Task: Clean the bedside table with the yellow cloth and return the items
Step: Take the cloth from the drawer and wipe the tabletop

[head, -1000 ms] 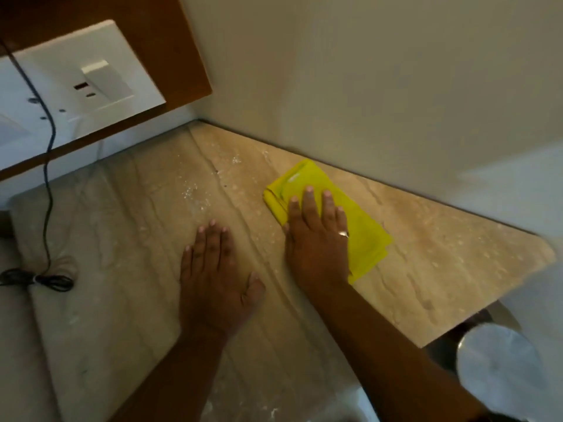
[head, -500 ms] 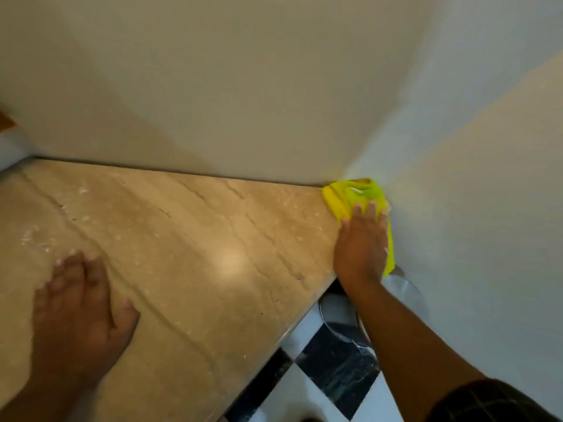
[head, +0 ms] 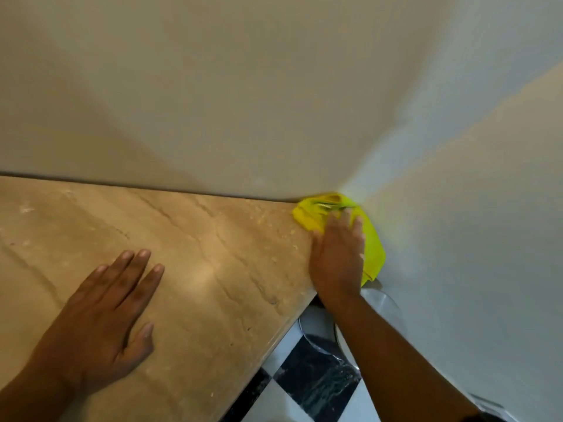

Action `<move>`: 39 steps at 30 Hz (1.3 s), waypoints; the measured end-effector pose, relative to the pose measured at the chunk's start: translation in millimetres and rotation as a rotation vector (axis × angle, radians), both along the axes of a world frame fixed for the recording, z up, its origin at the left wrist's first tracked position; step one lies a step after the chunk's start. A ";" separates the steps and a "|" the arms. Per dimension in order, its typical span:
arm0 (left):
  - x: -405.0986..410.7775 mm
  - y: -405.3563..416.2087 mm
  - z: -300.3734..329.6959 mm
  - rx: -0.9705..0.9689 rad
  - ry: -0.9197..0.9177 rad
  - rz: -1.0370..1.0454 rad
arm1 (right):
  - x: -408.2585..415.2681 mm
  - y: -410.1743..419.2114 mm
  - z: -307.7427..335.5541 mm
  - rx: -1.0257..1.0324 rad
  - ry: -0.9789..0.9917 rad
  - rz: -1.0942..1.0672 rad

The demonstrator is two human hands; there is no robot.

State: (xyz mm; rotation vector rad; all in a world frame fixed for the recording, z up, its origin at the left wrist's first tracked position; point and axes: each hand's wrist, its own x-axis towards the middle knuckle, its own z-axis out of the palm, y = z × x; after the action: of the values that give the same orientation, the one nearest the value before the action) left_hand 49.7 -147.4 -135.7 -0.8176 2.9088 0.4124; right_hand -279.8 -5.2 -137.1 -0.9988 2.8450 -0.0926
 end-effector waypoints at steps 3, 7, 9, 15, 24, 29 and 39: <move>2.2 -2.3 -2.4 0.012 0.001 -0.005 | -12.3 -7.9 -2.2 -0.161 -0.064 -0.210; 1.2 -1.4 1.5 -0.005 -0.002 -0.012 | -4.0 -15.7 0.2 -0.275 -0.063 -0.275; 1.6 0.1 4.6 -0.018 -0.019 -0.009 | 1.6 -16.0 5.2 -0.204 -0.106 -0.252; 0.1 0.9 8.2 -0.030 -0.020 -0.009 | 118.0 -0.3 27.2 0.032 -0.051 0.399; 2.6 1.3 3.7 -0.048 -0.034 -0.010 | 87.1 -8.5 12.5 0.032 0.008 0.776; 1.8 1.2 6.1 -0.054 -0.037 -0.006 | 84.6 -0.4 2.6 -0.022 0.032 0.845; 0.4 1.5 9.8 -0.062 -0.036 -0.006 | 107.7 9.0 -1.2 -0.029 0.019 0.782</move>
State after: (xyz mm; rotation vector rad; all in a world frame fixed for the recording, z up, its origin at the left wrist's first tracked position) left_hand 50.1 -146.0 -125.9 -0.8162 2.9033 0.3045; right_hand -172.1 3.8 -138.3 -2.0181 2.2585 -0.0456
